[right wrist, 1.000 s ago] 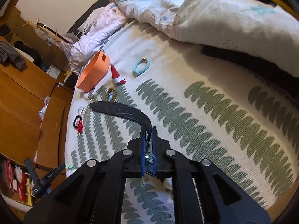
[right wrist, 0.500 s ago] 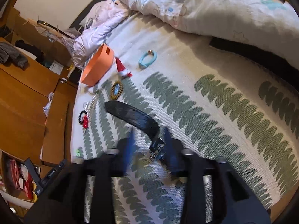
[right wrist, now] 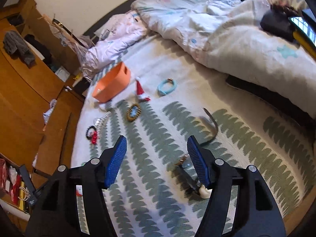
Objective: Organize jewelry
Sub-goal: 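Move open left tool to the black bead bracelet while right approaches the light-blue bangle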
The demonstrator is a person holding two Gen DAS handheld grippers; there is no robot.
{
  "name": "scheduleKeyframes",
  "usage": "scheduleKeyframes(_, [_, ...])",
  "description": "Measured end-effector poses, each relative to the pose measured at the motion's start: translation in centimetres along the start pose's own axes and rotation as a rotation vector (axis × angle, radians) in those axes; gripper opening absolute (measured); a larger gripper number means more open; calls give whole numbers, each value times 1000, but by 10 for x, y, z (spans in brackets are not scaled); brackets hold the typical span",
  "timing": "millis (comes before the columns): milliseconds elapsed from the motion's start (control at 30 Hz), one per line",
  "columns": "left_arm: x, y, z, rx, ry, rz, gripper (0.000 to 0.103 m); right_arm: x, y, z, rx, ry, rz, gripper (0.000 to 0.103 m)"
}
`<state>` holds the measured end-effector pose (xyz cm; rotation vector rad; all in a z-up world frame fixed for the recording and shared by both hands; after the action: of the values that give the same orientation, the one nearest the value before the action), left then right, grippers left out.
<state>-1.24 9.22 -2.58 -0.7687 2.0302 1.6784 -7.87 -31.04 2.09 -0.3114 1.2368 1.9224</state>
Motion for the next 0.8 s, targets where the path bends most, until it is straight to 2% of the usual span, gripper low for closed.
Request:
scheduleKeyframes(67, [-2,3,2,0,5,-16,39,-2,2,9,-13,21,-5,67])
scheduleKeyframes(133, [-4,6,5,1,3,-36,43,-2,4,21,-20,46,-19,67])
scheduleKeyframes(233, [-4,5,12,8,13,-29,44,0,7,36,-31,77,-26,73])
scheduleKeyframes(367, [-7,13,20,6,29,-55,61,-1,13,52,-20,101,-42,81])
scheduleKeyframes(467, [-10,16,21,-6,31,-59,70,-3,16,62,-20,115,-50,82])
scheduleKeyframes(533, [-17,15,18,-6,30,-45,71,-7,16,64,-22,106,-53,84])
scheduleKeyframes(633, [-30,10,10,-30,7,-39,83,-16,11,67,-16,97,-64,88])
scheduleKeyframes(800, [-55,-17,1,-72,-36,-31,83,-34,-22,74,11,126,-21,88])
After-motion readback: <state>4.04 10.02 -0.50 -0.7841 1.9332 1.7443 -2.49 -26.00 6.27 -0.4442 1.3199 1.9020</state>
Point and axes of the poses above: each gripper's, at about its wrist camera, not at the fingertips, and y roughly against the way its jaws point, z to its left, x to its underside, the point moved 5 cm from there along -y, roughly the way its jaws point, and after that the axes turned 1 degree about -z, right-handed, at the moved point
